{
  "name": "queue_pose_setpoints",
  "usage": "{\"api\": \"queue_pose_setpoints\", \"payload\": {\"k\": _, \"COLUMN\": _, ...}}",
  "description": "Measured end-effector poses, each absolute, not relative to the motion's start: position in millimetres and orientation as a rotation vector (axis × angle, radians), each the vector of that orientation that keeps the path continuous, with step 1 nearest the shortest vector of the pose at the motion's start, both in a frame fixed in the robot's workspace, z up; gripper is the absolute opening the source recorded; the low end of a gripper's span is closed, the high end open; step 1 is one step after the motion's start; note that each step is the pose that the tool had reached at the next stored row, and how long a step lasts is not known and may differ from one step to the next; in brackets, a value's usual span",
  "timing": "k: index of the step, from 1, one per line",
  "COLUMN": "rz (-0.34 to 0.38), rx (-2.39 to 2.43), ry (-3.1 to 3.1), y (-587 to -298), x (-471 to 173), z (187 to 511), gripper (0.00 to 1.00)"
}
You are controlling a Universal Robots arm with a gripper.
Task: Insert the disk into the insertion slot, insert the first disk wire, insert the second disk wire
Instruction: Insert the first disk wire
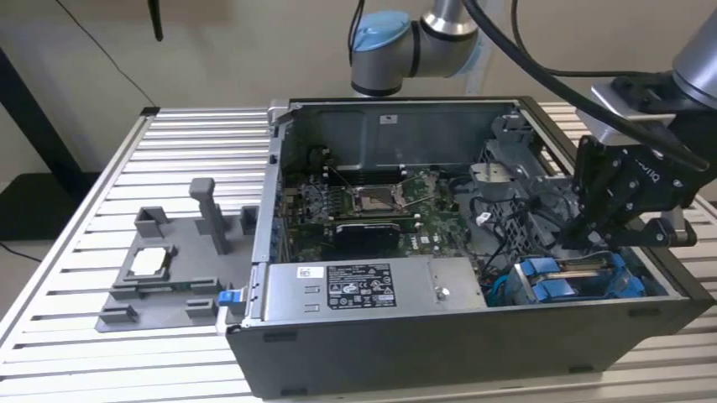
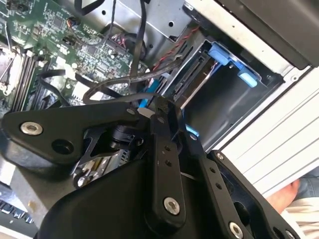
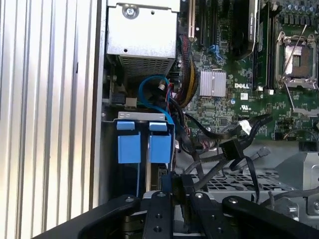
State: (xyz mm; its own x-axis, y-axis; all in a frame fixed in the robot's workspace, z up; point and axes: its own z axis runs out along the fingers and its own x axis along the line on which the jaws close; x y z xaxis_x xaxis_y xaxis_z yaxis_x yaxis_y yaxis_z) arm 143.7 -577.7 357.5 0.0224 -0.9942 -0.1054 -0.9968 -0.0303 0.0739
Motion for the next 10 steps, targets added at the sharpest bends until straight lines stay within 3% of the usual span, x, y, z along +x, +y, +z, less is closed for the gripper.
{"api": "queue_pose_setpoints", "payload": {"k": 10, "rz": 0.195, "rx": -2.230, "ry": 2.171, "y": -578.9, "x": 144.7, "z": 354.5, "gripper": 0.19}}
